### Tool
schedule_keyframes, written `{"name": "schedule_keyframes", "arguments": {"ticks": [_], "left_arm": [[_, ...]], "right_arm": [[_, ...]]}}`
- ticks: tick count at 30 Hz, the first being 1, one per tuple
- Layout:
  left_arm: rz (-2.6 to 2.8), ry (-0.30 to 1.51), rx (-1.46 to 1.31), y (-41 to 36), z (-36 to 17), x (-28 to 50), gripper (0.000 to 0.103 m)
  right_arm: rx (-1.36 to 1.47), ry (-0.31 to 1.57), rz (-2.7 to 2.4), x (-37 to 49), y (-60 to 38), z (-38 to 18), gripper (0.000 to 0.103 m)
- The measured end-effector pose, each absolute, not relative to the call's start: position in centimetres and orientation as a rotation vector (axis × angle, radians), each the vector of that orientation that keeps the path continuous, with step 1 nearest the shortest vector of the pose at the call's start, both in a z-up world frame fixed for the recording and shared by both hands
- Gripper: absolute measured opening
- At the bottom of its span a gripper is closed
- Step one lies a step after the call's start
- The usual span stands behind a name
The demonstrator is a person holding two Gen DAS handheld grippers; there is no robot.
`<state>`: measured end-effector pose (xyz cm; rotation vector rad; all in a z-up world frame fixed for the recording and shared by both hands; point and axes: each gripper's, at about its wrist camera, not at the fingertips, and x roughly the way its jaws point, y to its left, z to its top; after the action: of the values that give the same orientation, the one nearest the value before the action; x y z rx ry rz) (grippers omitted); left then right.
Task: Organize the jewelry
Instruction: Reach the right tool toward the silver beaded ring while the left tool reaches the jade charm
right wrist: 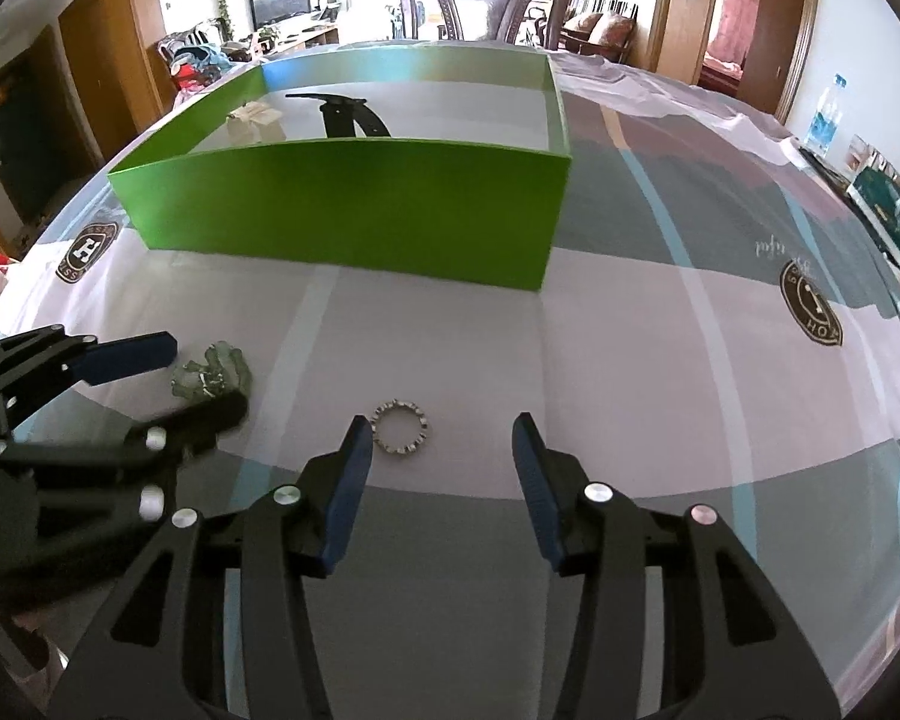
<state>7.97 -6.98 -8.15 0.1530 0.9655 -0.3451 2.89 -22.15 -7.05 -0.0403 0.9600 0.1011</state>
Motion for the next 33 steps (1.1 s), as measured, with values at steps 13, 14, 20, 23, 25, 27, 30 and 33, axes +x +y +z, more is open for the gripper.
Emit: {"name": "schedule_keyframes", "arguments": {"ticks": [13,14,20,23,25,27,30,33], "left_arm": [[-0.236,0.964,0.094,-2.1,-7.8,6.7,0.048],[-0.235,0.964,0.088,-2.1,-7.8,6.8,0.049],[-0.252,0.949,0.084,-3.3,-7.5,7.2,0.053],[-0.259,0.942,0.09,-4.1,-7.5,7.4,0.053],[-0.257,0.942,0.097,-4.4,-7.6,7.5,0.053],[-0.25,0.943,0.1,-4.5,-7.7,7.7,0.053],[-0.24,0.948,0.1,-4.4,-8.1,7.8,0.053],[-0.225,0.941,0.108,-4.5,-8.2,7.9,0.053]], "right_arm": [[-0.08,0.97,0.147,2.9,-20.7,-7.7,0.048],[-0.08,0.967,0.147,3.0,-20.6,-7.7,0.048],[-0.085,0.966,0.143,3.0,-20.3,-7.6,0.048],[-0.077,0.967,0.144,3.1,-20.4,-7.5,0.049],[-0.07,0.968,0.145,3.2,-20.4,-7.6,0.049],[-0.069,0.966,0.146,3.2,-20.4,-7.6,0.049],[-0.068,0.962,0.147,3.3,-20.2,-7.6,0.049],[-0.067,0.959,0.146,3.3,-20.2,-7.7,0.05]]}}
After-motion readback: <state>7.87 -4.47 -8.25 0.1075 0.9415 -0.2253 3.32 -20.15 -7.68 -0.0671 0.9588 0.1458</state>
